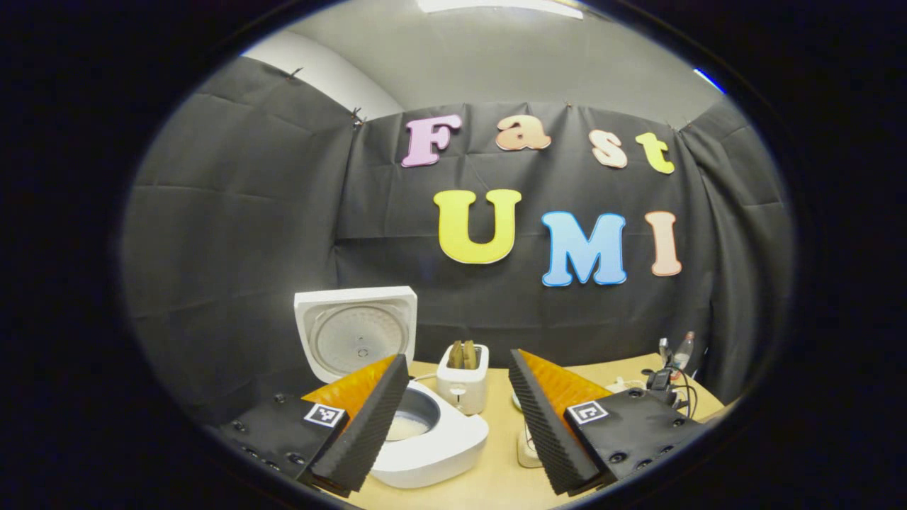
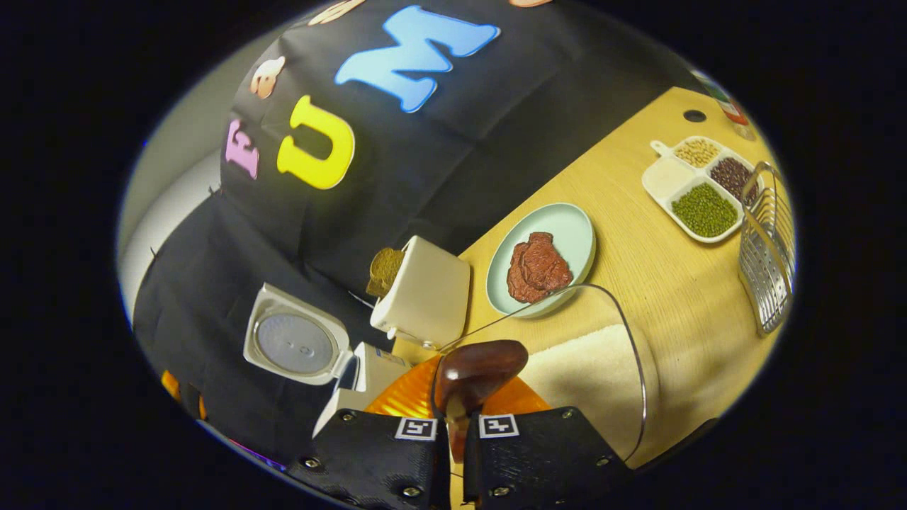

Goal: Close the left gripper, press the button to open the rice cooker; take a wooden spoon from the chopstick holder with the right hand, scoop a spoonful of rice and pour it into the rice cooker, then put the wooden spoon back into the chopstick holder.

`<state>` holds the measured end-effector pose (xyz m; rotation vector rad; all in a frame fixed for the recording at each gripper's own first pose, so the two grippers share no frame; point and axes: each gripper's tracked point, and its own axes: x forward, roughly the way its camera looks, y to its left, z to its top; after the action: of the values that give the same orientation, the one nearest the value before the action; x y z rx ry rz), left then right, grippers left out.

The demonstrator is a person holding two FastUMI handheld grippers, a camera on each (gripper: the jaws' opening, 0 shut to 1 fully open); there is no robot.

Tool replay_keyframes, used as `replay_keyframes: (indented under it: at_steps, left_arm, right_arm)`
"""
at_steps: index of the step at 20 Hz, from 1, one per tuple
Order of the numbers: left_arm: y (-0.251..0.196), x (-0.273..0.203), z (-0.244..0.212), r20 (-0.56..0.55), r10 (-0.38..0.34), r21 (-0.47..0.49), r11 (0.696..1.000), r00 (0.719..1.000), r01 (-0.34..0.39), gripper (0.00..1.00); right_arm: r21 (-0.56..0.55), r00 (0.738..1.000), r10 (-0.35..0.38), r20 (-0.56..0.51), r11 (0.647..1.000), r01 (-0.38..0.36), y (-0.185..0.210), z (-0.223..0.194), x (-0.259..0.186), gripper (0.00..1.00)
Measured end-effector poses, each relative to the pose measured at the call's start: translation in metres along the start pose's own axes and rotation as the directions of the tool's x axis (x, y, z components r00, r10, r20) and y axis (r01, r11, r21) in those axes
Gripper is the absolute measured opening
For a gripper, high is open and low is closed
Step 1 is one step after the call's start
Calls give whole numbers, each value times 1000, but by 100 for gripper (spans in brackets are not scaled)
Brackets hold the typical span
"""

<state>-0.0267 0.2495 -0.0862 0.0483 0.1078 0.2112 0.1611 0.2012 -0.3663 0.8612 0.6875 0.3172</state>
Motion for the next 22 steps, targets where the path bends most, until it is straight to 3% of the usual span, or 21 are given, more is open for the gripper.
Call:
replay_keyframes:
  at_steps: [3,7,11,13,17,22]
  left_arm:
    - [-2,1,7,18,-11,-8,1000,1000,11,98]
    - [-3,-1,7,35,-40,-31,999,999,41,96]
    - [-3,1,-5,24,-61,-54,997,998,62,100]
    - [1,-1,-5,29,-70,-60,996,997,72,98]
    - [13,-6,-6,29,-75,-52,996,997,76,96]
    - [42,-8,-6,37,-59,-27,998,998,60,96]
  right_arm:
    - [2,999,2,47,1000,-3,2,19,-12,7]
    - [28,994,60,91,998,-63,21,41,-33,7]
    - [120,980,140,144,980,-157,56,56,-56,7]
    - [171,974,174,147,965,-199,73,52,-64,7]
    - [307,950,267,161,902,-305,116,36,-64,7]
    - [288,945,303,126,900,-327,155,15,-42,7]
